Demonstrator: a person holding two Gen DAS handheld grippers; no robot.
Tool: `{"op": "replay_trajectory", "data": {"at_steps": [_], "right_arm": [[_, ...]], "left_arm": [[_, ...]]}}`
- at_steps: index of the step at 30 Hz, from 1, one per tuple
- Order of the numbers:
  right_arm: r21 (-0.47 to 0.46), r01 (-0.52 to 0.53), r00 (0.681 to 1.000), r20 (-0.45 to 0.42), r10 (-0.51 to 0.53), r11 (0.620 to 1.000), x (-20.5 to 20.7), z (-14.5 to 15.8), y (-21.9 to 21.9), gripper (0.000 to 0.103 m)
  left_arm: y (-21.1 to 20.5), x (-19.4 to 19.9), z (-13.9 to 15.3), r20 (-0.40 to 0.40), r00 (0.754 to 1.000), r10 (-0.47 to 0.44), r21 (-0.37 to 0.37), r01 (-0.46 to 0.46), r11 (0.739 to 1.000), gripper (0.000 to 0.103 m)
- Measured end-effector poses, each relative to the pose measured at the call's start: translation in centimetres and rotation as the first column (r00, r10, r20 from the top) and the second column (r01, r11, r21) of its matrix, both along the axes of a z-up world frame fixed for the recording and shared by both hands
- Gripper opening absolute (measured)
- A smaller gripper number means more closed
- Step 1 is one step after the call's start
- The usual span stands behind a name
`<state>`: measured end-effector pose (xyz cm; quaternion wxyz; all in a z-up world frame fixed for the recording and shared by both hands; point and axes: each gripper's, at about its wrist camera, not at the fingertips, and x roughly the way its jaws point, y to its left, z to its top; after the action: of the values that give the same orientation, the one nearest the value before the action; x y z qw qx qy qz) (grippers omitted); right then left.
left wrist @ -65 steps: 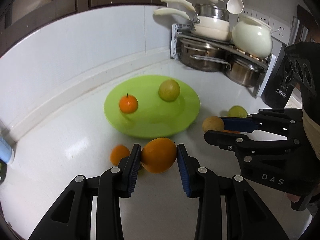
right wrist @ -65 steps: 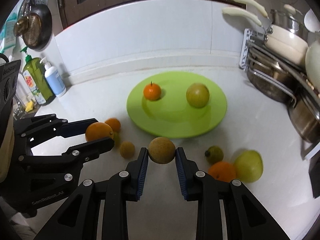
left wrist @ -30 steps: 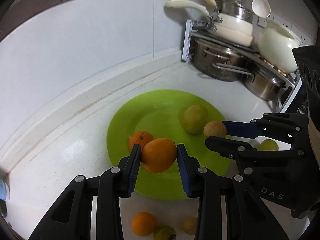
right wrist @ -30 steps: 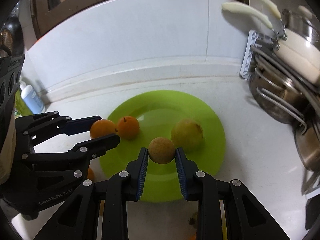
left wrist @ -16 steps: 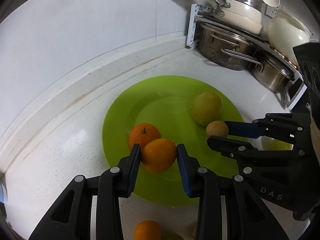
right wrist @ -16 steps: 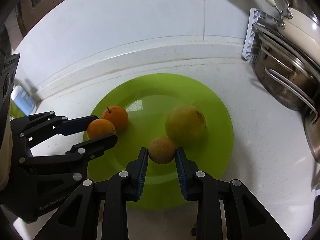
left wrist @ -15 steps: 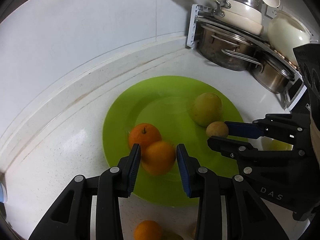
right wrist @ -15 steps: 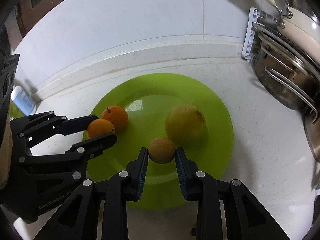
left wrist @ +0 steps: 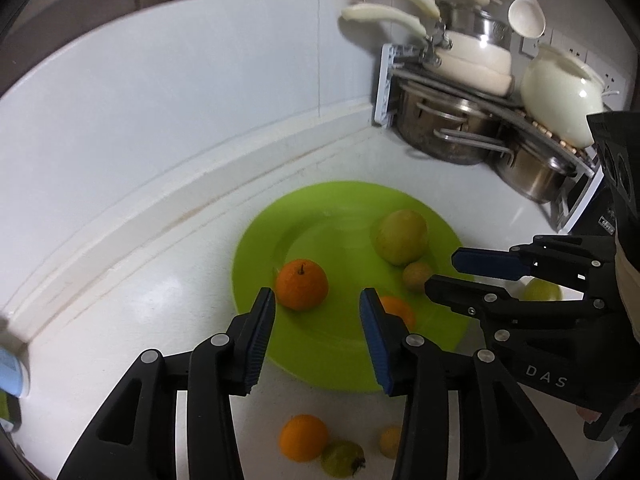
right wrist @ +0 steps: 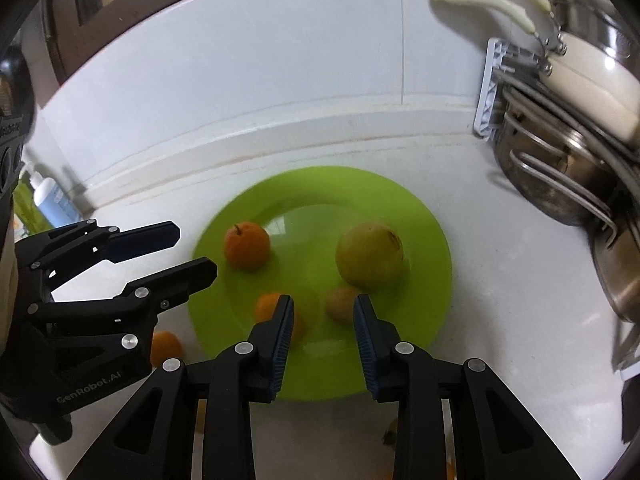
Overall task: Organize fruits
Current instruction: 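Withdraw both tools and move toward the fruits beside the plate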
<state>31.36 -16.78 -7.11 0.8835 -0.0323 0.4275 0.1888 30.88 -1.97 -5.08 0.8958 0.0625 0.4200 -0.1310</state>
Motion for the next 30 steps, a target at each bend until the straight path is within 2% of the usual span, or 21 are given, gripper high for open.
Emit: {"op": "replay_trajectory", "data": {"at_steps": [10, 12, 18, 20, 25, 30], "right_arm": [[0.047, -0.002, 0.996, 0.091, -0.002, 0.999, -4.3, 3.6, -0.1, 0.032], [0.047, 0.003, 0.994, 0.110, -0.008, 0.999, -5.2, 4.2, -0.2, 0.038], [0.029, 0.042, 0.984, 0.174, -0.047, 0.999, -8.4, 5.8, -0.7, 0.041], [0.034, 0.059, 0.979, 0.191, -0.064, 0.998, -9.5, 6.1, -1.1, 0.047], [0.055, 0.085, 0.974, 0.206, -0.094, 0.995, -12.5, 6.7, -2.2, 0.049], [0.048, 0.134, 0.962, 0.233, -0.142, 0.990, -15.1, 6.4, -2.9, 0.056]], "left_arm": [[0.8, -4.6, 4.5, 0.111, 0.994, 0.019, -0.012, -0.017, 1.000, 0.051], [0.8, -5.5, 5.1, 0.128, 0.992, 0.024, -0.014, -0.022, 1.000, 0.052], [0.9, -9.1, 6.7, 0.179, 0.982, 0.067, -0.039, -0.060, 0.997, 0.058], [1.0, -10.2, 6.9, 0.192, 0.978, 0.083, -0.039, -0.077, 0.996, 0.061], [1.6, -13.3, 7.1, 0.214, 0.969, 0.126, -0.058, -0.116, 0.992, 0.068], [1.9, -15.5, 6.5, 0.218, 0.964, 0.149, -0.050, -0.142, 0.989, 0.070]]}}
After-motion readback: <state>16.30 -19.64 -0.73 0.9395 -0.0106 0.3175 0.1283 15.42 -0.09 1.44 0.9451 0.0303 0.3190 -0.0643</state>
